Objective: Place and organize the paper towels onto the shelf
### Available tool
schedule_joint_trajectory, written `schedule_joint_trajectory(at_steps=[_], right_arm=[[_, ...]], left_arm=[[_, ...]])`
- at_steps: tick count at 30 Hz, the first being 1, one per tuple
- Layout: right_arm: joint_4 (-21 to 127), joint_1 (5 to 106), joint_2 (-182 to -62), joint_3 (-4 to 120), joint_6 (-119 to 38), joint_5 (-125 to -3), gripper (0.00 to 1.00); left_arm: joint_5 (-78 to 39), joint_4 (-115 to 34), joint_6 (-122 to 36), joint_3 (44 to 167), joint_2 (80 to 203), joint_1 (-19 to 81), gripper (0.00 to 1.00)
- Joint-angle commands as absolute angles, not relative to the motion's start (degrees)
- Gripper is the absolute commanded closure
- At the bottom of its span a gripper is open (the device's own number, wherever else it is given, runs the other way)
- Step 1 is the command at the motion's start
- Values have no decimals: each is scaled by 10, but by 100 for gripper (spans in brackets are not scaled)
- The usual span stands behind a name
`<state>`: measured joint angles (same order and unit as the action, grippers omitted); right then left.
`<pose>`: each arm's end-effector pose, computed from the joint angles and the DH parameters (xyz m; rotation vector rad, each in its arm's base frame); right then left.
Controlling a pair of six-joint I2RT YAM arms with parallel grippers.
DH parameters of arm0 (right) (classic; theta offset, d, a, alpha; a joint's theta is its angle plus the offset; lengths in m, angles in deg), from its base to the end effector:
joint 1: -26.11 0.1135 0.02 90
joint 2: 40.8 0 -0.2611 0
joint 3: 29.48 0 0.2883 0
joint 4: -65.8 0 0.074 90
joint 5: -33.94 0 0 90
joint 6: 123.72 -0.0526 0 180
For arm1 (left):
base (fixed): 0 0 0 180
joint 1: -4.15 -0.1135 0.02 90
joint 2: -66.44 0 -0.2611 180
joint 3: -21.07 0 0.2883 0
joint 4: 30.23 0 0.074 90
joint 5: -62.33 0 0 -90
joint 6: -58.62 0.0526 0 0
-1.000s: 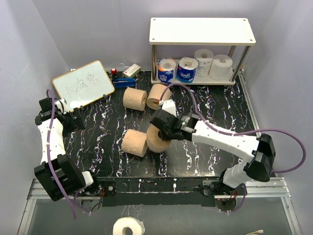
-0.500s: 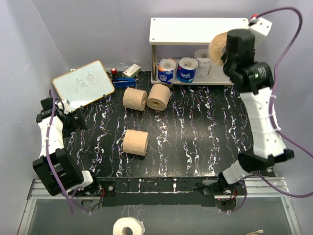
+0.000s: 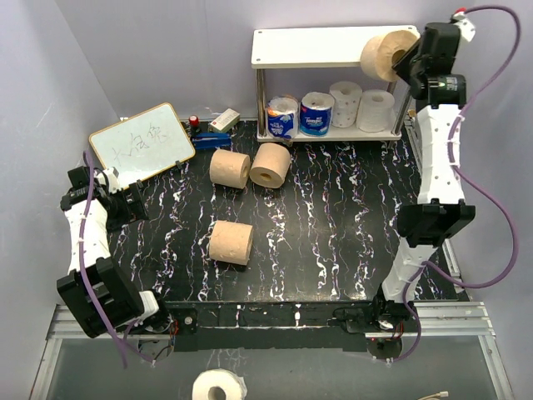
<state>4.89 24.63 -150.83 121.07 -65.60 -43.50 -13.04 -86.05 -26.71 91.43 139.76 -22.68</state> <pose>0.4456 -0.0230 0.5024 0.6899 1.7923 0.1457 0.2717 0.1225 0.2419 -0.4000 2.5183 -0.1216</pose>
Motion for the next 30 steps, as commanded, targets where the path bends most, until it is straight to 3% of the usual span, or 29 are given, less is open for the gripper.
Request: schedule_joint_trajectory(at_steps=[1,13,30], right_arm=[[132,197,-1493,1267,-705,-527,100],[175,180,-1471,1241,-725,-500,100],[212,157,-1539,1256,-754,-454,100]], left_arm=[[-120,-874,-259,917,1378,-229,6],[-112,-878,-255,919,1390,-229,6],[-111,-879,-254,920,1393,-229,7]])
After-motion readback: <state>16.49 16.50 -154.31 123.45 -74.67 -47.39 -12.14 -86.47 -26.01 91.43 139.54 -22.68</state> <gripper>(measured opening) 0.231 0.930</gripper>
